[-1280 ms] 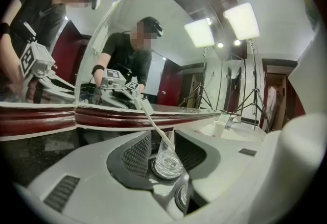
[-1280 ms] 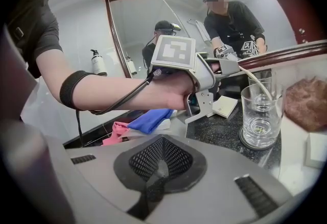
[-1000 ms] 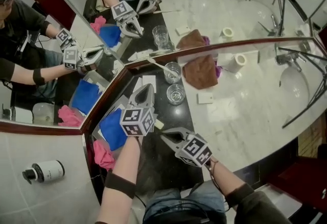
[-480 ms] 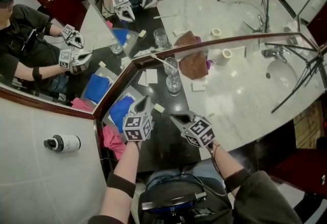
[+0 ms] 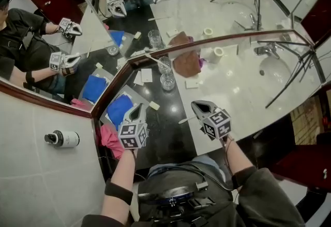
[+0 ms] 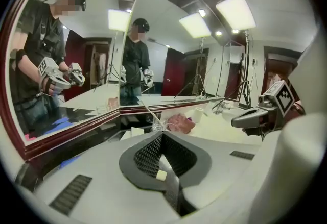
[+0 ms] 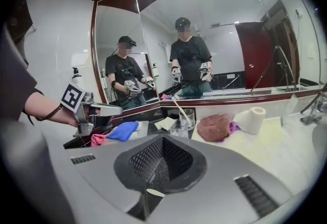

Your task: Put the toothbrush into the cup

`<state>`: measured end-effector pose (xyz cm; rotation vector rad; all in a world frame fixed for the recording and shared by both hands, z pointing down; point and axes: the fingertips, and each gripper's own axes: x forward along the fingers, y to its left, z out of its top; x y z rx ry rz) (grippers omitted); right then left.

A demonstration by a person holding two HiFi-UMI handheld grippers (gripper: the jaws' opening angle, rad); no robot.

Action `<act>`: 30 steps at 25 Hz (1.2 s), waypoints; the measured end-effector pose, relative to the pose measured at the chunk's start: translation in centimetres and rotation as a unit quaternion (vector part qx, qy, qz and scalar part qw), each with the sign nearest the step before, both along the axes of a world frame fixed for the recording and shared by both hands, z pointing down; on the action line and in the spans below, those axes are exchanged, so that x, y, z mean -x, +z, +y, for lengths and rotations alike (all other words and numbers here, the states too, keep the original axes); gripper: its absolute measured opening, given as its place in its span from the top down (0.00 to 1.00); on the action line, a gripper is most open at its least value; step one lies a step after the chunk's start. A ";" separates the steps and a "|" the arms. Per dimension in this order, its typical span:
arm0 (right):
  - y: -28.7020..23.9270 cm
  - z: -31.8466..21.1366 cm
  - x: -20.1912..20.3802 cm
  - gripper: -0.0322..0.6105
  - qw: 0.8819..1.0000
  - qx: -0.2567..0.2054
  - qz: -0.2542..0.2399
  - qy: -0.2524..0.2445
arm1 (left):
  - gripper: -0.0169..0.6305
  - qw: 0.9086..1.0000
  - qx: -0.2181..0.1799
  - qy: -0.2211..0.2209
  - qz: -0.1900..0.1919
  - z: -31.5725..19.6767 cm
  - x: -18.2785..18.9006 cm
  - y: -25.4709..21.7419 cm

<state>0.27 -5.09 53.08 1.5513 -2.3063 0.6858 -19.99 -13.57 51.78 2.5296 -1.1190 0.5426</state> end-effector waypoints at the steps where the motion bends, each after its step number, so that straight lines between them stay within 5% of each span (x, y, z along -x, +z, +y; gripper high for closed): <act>1: -0.1 0.2 -1.2 0.92 1.000 0.001 0.003 0.014 | 0.97 1.000 0.001 0.001 -0.001 0.3 0.0 0.0; 9: -0.2 2.2 -10.3 0.92 0.992 0.012 0.010 0.126 | 0.97 1.000 0.008 0.011 0.002 1.6 -0.4 -0.3; 18: -0.3 2.8 -12.2 0.92 0.991 0.007 0.003 0.131 | 0.97 0.998 0.049 0.016 0.029 3.0 -2.1 1.1; 25: -0.1 4.2 -13.1 0.92 0.992 0.008 -0.011 0.127 | 0.92 0.989 0.083 0.118 -0.014 6.2 -8.3 3.3; 30: 0.5 6.0 -14.0 0.92 0.990 0.013 -0.023 0.136 | 0.75 0.960 0.091 0.252 -0.087 10.2 -14.4 5.7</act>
